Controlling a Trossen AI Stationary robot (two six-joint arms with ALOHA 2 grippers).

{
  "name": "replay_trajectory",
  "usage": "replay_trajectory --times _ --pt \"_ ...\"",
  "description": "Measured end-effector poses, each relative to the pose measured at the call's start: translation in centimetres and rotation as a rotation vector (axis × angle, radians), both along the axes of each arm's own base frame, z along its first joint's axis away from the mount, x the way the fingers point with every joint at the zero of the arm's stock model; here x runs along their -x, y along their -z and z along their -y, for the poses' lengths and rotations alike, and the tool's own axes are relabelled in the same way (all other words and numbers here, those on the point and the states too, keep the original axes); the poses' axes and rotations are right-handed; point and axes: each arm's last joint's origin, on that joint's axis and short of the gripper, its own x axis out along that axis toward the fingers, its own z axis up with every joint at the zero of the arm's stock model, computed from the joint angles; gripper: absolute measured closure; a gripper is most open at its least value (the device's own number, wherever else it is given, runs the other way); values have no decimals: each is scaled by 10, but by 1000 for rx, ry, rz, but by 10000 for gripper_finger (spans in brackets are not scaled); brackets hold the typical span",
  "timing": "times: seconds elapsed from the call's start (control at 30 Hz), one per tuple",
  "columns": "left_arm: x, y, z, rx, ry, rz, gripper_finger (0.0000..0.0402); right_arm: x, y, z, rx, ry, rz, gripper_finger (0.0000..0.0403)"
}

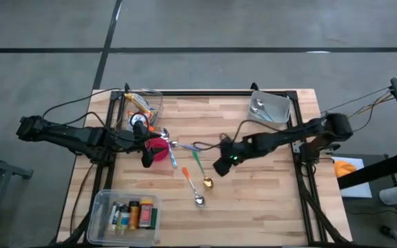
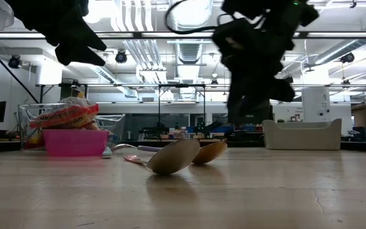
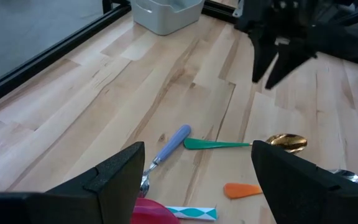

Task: Pick & Place Food Item
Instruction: Put the green spoon into the gray bin

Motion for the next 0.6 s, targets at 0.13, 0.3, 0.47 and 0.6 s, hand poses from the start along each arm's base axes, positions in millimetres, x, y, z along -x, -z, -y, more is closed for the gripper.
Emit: replay_trajectory --times 0.13,0.3,0.47,0.6 --pt "0 0 0 0 0 -2 104 -29 4 -12 33 -6 -25 262" --pt "0 0 0 0 0 -2 104 -60 7 -26 101 -19 -110 262" --pt "0 0 0 0 -1 -2 104 -84 11 -37 152 -45 -192 262" --pt "0 0 0 0 0 -3 104 -97 17 -41 151 -50 -205 262"
